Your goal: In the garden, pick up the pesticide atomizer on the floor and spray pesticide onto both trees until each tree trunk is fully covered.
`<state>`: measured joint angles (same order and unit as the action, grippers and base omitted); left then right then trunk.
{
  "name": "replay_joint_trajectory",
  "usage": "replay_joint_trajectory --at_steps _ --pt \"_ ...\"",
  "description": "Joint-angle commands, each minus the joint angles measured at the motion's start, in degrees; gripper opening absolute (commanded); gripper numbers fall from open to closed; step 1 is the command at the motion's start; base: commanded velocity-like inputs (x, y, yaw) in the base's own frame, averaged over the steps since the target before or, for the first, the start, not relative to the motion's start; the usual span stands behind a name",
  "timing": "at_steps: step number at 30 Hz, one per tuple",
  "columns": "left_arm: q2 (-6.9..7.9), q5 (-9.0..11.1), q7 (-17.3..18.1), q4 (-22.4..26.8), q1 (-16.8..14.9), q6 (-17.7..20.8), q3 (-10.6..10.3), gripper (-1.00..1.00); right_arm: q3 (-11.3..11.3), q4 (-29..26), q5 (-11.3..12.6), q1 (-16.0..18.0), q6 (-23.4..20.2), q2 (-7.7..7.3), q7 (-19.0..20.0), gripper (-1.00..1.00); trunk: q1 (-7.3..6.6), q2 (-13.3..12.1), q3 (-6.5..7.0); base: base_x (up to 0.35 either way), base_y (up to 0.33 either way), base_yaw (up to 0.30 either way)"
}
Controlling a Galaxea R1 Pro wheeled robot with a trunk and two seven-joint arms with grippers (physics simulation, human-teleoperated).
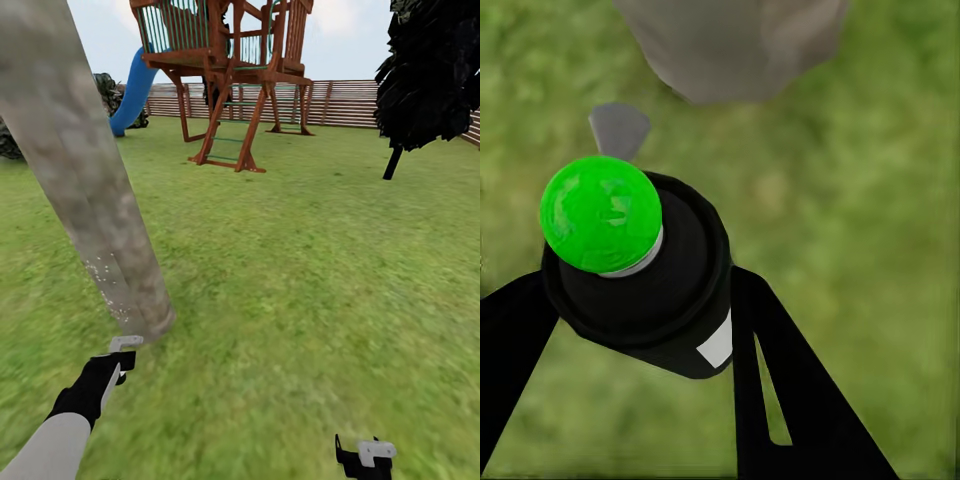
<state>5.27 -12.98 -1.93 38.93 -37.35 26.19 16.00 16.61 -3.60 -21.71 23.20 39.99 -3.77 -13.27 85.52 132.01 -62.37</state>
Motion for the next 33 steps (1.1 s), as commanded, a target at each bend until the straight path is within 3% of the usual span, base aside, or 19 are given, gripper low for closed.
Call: replay_joint_trajectory --at_steps 1,13,18,22,26,33 --pt "0.00 -0.02 0.00 0.00 0.00 0.00 0.00 -1.00 0.00 0.00 0.00 0.00 0.00 0.00 0.00 1.00 0.00 0.00 0.00 0.138 -0.272 0.234" --pt "0.05 -0.11 0.00 0.31 0.03 0.00 0.12 -1.00 0.00 0.00 0.08 0.00 0.00 -0.01 0.00 1.00 0.00 0.00 0.00 0.171 -0.245 0.012" --pt "0.11 -0.11 -0.02 0.23 0.08 0.00 0.19 -1.00 0.00 0.00 0.09 0.00 0.00 -0.01 0.00 1.00 0.00 0.00 0.00 0.155 -0.243 0.218" --pt "0.10 0.20 -4.02 -0.05 0.09 0.00 0.10 -1.00 0.00 0.00 0.09 0.00 0.00 -0.01 0.00 1.00 0.00 0.00 0.00 0.154 -0.243 0.277" --pt "0.10 0.48 -4.47 -0.08 0.09 -0.75 0.10 -1.00 0.00 0.00 0.07 0.00 0.00 -0.01 0.00 1.00 0.00 0.00 0.00 0.208 -0.216 0.260" --pt "0.01 0.54 -4.48 -0.15 0.09 -1.15 0.09 -1.00 0.00 0.00 0.08 0.00 0.00 -0.01 0.00 1.00 0.00 0.00 0.00 0.220 -0.201 0.024"
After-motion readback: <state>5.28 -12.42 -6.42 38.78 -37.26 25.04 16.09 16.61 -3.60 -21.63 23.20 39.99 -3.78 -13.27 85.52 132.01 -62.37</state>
